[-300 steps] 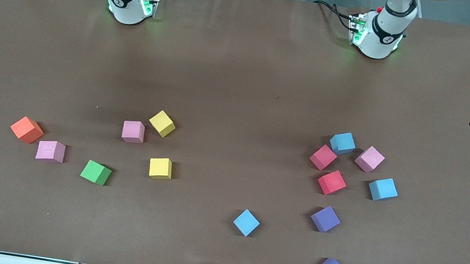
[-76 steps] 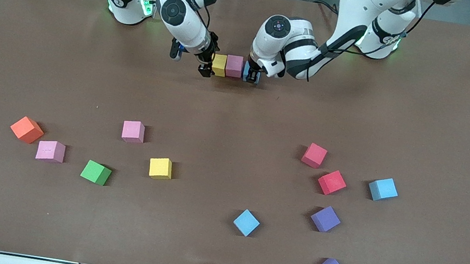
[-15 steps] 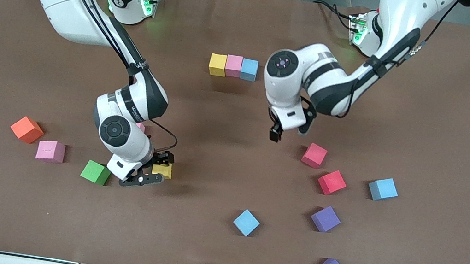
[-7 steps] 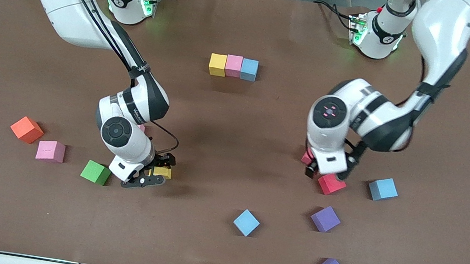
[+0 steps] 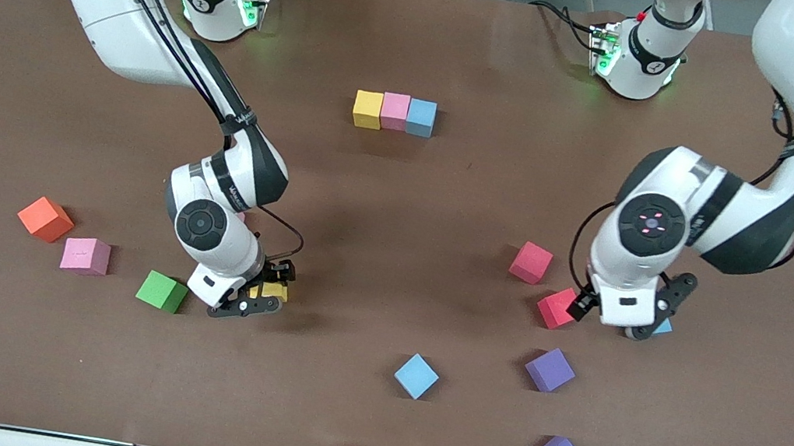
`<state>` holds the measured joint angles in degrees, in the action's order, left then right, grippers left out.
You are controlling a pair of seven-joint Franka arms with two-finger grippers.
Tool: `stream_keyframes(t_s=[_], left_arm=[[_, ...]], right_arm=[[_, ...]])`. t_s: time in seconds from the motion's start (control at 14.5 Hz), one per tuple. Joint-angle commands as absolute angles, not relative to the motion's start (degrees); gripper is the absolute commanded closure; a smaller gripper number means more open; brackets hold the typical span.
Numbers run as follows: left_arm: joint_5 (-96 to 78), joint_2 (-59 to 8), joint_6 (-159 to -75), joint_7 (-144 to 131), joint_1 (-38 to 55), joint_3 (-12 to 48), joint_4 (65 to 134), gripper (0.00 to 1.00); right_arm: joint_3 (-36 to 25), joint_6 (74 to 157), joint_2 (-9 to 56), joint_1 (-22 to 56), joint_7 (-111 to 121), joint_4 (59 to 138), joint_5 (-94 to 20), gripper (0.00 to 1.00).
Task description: Arrange 11 blocks into digit 3
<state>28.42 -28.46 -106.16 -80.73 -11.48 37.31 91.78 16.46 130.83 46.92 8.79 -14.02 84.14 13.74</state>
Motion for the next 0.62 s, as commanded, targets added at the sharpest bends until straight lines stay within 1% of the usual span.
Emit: stream_keyframes(t_s=[0.0, 0.14, 0.21, 0.34, 0.55], left_arm=[[24.1, -23.04, -105.91, -70.97, -15.1, 37.53, 95.09, 0.0], [20.85, -21.01, -106.0, -63.32, -16.95, 37.09, 95.89, 0.0], [19.87, -20.14, -106.0, -59.54, -17.66, 36.83, 96.32, 0.0], [18.55, -19.6, -106.0, -52.25, -19.59, 36.47, 96.59, 0.0], [18.46, -19.69, -107.65, -41.52, -23.02, 36.39, 97.55, 0.0]], right_arm=[[16.0, 131.57, 47.9, 9.32, -14.41, 82.71, 14.94, 0.38], [15.73, 131.57, 47.81, 9.32, -14.33, 82.71, 14.94, 0.43], [15.73, 131.49, 47.73, 9.32, -14.24, 82.71, 14.94, 0.49], [15.73, 131.48, 47.37, 9.32, -14.32, 82.71, 14.94, 0.58], [15.73, 130.61, 45.54, 9.67, -14.41, 83.32, 13.98, 0.58]])
